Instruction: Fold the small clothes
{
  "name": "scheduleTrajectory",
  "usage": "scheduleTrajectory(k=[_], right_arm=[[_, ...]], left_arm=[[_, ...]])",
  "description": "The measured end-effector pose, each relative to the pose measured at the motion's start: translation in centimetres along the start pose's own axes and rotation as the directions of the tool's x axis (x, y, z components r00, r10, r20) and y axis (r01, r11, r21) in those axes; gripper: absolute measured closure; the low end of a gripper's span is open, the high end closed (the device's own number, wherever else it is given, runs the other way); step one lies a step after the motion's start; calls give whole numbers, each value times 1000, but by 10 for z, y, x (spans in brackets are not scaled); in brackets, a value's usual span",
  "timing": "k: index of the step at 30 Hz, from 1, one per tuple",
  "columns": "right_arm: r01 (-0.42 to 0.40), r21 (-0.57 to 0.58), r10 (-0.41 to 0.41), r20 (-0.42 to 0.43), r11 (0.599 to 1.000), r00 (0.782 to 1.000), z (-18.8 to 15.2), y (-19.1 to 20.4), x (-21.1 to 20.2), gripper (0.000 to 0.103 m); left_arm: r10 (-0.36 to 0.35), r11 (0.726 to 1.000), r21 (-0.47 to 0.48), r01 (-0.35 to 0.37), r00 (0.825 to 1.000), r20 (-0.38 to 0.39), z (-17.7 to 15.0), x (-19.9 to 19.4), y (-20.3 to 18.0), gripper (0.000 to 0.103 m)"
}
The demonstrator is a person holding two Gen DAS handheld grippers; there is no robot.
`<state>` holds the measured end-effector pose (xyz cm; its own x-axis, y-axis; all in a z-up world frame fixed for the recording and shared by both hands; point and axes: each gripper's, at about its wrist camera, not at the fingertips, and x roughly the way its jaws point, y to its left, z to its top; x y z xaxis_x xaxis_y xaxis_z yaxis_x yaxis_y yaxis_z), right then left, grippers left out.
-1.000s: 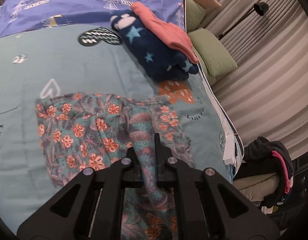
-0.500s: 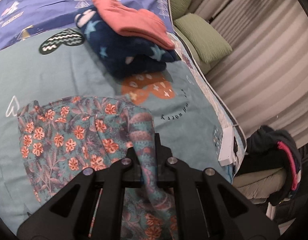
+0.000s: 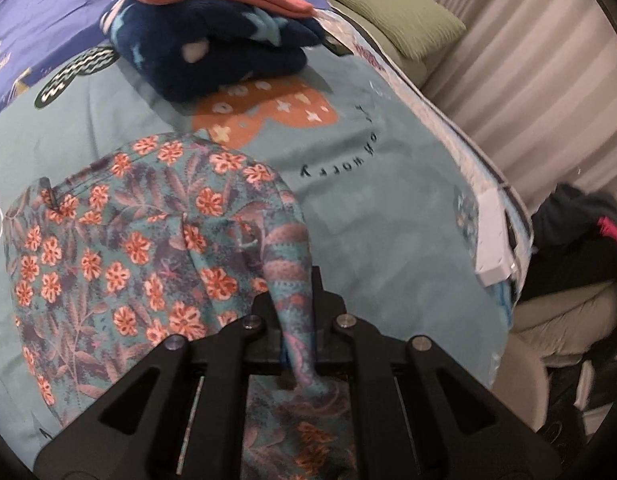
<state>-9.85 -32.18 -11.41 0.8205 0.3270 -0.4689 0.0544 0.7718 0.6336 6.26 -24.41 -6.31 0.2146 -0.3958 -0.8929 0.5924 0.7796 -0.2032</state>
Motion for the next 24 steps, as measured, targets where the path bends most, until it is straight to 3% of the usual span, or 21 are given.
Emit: scheduleTrajectory(k=[3,8,14,16,18,24], right_arm=[[-21,41,22,-25,999,999,-4,-8,-2,96],[-49,109,57,-71,993,996,-12,-26,1,96],[-90,146,112,-150,985,982,-19,-46,0,94],[-139,134,164,-190,981,968,-17,-47,0,84],[-170,112,191,-216,979,958,-16,-43,0,63],[-134,51,142,-228,990,963,-6,-29,7,62]], left_arm=[[36,998,52,-37,999,12,-3,0,-11,88],[-3,996,84,-3,997,79,-11,-28,-17,70],[34,989,139,-57,986,166,-61,-75,-5,62],[68,984,152,-96,982,177,-90,-85,4,61],[117,979,149,-143,979,169,-121,-90,16,61],[206,973,78,-216,971,120,-187,-92,44,60]])
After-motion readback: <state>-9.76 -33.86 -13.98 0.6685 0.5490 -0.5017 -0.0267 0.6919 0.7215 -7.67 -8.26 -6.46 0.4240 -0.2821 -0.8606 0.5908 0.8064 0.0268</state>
